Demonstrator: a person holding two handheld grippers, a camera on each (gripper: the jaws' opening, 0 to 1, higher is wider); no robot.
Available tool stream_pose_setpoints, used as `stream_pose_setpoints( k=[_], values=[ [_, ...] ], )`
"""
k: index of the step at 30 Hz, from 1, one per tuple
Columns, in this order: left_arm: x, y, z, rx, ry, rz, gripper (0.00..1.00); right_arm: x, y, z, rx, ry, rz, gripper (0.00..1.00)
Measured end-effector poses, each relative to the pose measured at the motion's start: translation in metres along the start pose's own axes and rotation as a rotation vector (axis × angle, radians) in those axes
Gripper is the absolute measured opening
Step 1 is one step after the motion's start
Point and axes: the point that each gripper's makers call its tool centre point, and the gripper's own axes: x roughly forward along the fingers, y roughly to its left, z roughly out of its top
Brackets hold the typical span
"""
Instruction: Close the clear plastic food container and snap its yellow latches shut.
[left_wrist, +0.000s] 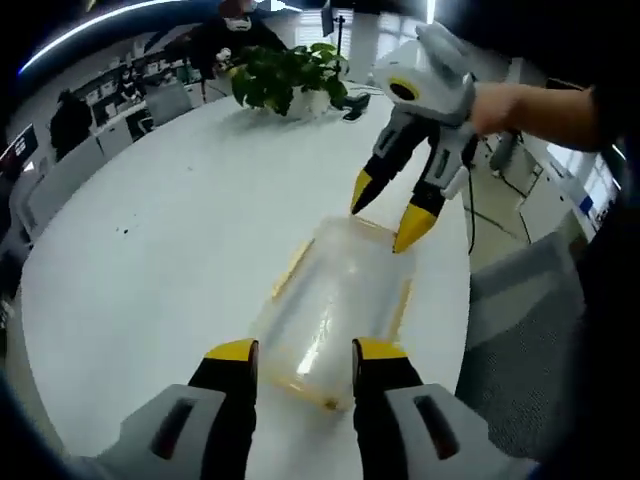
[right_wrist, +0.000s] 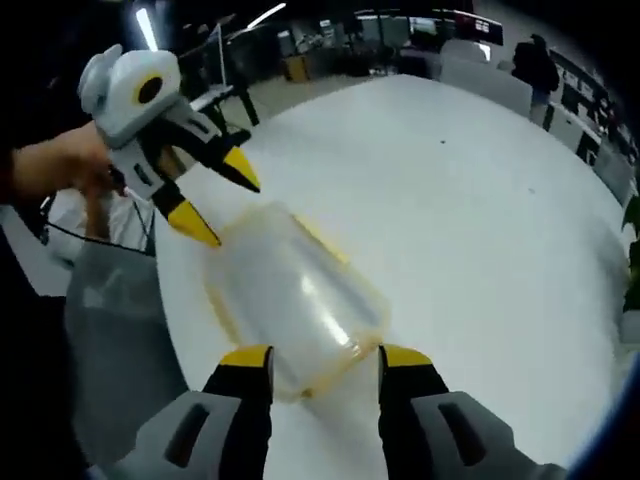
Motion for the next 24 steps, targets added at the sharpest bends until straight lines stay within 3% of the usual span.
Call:
stream_pose_setpoints(
  k=[3,8,13,24],
  values=[
    [0.006,-0.009,0.003,0.085,0.025,-0.028,0.34,-0.002,0.002,0.009,-0.035,-0.014,0.011,0.39],
    [0.012,-0.018,0.013,0.101,0.024,-0.056,0.32,0.002,0.011,0.022,-0.101,-0.019,0.044,0.38],
    [0.02,-0.019,0.014,0.127,0.04,-0.068,0.32,0.017,0.021,0.027,-0.224,0.032,0.072,0.37],
    [0.027,-0.024,0.01,0.182,0.075,-0.091,0.29,0.029,0.038,0.042,-0.287,0.041,0.132,0.36]
  ],
)
